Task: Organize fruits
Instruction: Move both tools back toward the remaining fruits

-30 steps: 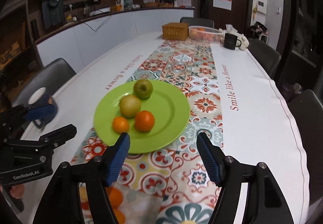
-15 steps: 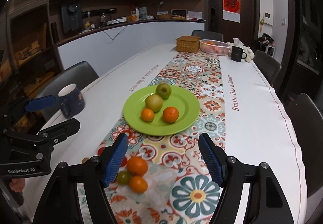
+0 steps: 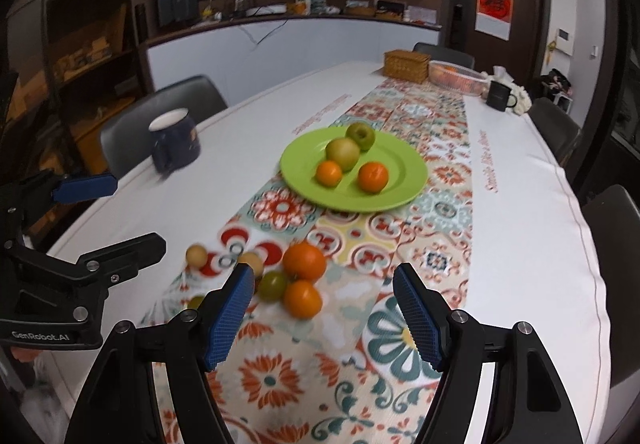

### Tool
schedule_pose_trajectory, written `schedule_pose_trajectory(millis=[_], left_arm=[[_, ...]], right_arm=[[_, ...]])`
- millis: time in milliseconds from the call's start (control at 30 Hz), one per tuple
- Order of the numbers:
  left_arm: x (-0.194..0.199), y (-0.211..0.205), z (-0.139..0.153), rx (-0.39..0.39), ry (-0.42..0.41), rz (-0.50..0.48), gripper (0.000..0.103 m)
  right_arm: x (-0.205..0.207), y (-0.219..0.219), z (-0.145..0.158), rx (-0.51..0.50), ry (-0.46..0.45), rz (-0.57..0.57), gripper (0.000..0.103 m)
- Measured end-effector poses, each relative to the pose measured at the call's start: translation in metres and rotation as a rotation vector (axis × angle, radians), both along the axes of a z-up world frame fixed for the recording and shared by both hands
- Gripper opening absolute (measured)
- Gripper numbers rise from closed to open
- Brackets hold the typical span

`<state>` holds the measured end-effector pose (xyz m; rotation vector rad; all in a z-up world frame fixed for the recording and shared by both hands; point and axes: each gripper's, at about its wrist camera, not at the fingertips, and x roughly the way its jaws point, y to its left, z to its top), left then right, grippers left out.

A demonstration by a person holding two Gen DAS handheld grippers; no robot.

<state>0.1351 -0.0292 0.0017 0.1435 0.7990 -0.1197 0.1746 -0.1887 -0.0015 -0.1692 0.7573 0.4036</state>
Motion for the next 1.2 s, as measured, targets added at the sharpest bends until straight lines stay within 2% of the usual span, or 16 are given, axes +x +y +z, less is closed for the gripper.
schedule_pose_trajectory(millis=[267, 633, 933, 1067, 1133, 1200], left_arm=[[-0.001, 0.003, -0.032, -0.012, 0.099, 0.005, 0.087], [0.007, 0.002, -0.070, -0.033, 0.212, -0.004, 0.086], [0.018, -0.004, -0.083, -0.042, 0.256, -0.016, 0.066], [0.024, -0.005, -0.085, -0.056, 0.277, -0.019, 0.056], [0.026, -0.005, -0.087, -0.082, 0.291, -0.026, 0.046], [0.028, -0.004, -0.090, -0.104, 0.309, -0.029, 0.043]], right_arm=[[0.001, 0.007, -0.028, -0.044, 0.088, 0.035, 0.072], [0.006, 0.015, -0.055, -0.101, 0.157, 0.057, 0.072], [0.024, 0.023, -0.063, -0.109, 0.177, 0.050, 0.072], [0.034, 0.027, -0.067, -0.115, 0.192, 0.054, 0.066], [0.038, 0.029, -0.069, -0.121, 0.196, 0.062, 0.063], [0.041, 0.030, -0.071, -0.130, 0.201, 0.065, 0.058]])
